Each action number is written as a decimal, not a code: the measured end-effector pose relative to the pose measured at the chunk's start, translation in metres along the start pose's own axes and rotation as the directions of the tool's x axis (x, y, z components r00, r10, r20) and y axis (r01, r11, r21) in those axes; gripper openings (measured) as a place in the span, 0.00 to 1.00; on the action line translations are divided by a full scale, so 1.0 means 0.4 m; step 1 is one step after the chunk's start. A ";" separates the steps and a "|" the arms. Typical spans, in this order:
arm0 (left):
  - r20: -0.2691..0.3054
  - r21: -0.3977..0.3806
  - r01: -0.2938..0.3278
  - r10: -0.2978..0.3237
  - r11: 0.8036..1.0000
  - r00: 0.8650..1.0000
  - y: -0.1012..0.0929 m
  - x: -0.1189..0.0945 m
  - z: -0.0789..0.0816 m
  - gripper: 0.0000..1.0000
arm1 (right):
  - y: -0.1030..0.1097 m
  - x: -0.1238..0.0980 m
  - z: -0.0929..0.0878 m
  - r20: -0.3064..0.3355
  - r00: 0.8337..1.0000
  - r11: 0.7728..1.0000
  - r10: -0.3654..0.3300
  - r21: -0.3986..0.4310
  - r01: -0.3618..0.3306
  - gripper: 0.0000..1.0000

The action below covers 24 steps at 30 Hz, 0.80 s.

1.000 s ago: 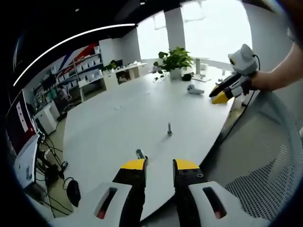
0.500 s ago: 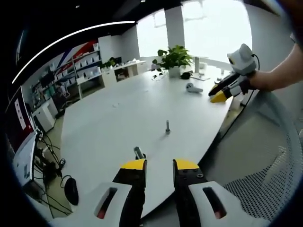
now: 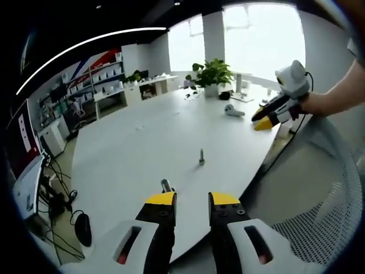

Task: Place the washer onto the threaded stud by aligning its center hole with the stud, sliding it down to the base, and recovering from edge contact or off-axis alignment until the washer reaches the visible bottom stop.

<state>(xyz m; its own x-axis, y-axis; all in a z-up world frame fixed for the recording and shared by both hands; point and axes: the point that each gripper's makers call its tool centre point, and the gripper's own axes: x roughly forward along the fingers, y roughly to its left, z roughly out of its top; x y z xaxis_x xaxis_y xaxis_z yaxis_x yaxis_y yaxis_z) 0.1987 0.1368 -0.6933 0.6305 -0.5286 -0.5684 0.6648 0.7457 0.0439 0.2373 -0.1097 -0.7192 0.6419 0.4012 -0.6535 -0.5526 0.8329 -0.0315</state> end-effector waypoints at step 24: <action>-0.023 -0.003 0.030 -0.030 1.000 0.999 -0.011 0.006 -0.011 0.20 | -0.016 -0.009 0.009 0.020 0.999 0.999 -0.039 -0.005 0.039 0.30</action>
<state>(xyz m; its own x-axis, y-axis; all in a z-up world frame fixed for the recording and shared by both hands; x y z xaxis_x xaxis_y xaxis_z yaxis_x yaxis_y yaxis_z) 0.1953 0.1340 -0.6985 0.6010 -0.5411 -0.5882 0.6820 0.7309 0.0244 0.2406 -0.1151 -0.7139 0.6733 0.3759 -0.6367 -0.5296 0.8461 -0.0606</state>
